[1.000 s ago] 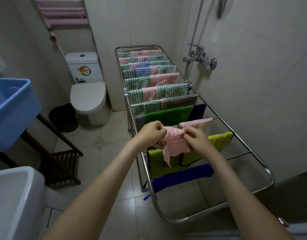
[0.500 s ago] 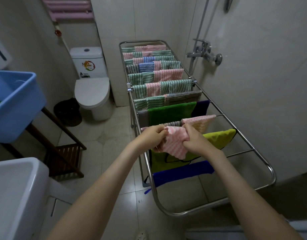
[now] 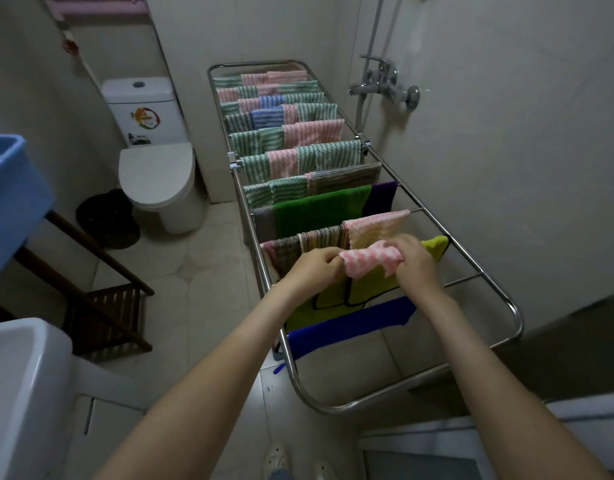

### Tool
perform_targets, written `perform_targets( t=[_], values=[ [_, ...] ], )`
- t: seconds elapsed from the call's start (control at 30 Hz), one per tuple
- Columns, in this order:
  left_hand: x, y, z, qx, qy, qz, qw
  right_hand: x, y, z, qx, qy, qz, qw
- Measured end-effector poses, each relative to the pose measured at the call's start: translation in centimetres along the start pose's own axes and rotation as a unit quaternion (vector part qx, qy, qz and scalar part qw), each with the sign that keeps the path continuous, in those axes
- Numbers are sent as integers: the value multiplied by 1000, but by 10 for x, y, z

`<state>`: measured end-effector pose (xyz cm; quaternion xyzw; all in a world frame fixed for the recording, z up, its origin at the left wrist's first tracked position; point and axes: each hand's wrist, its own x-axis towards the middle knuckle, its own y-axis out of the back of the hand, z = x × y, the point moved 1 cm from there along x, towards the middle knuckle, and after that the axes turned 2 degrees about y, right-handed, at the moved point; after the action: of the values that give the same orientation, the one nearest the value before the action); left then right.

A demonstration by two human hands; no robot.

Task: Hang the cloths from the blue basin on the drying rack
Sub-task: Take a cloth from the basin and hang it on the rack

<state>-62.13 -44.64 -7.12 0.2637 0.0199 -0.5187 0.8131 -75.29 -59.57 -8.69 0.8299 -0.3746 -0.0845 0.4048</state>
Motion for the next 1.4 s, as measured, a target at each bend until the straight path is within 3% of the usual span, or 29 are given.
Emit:
perform_targets(
  t=[0.13,0.3,0.37,0.47,0.53,0.6,0.67,0.9,1.07,1.27,1.4],
  values=[
    [5,-22,-5,48,15,-74,996,-17,1,43,-73,-15,30,997],
    [4,-47,-1,-89,105,-127,982,-45,6,61,-149,-9,27,988],
    [5,-53,-3,-58,144,-139,978,-52,1,67,-233,-14,-89,968],
    [5,-58,-11,38,185,-191,963,-57,-5,73,-308,-118,-327,886],
    [5,-61,-18,95,187,-220,953,-60,-9,76,-250,-162,-358,885],
    [6,-62,-22,127,177,-220,951,-61,-9,78,-99,-220,-277,930],
    [7,-62,-24,142,169,-219,950,-60,-6,77,38,-286,-166,943],
    [6,-55,-29,129,118,-185,967,-53,-20,82,283,-388,-15,877],
    [9,-47,-26,103,102,-160,977,-53,-23,88,295,-394,-7,871],
    [14,-49,-22,163,139,-167,962,-52,-15,85,189,-317,121,922],
    [17,-52,-21,197,129,-207,949,-37,-5,74,207,-258,112,937]
  ],
)
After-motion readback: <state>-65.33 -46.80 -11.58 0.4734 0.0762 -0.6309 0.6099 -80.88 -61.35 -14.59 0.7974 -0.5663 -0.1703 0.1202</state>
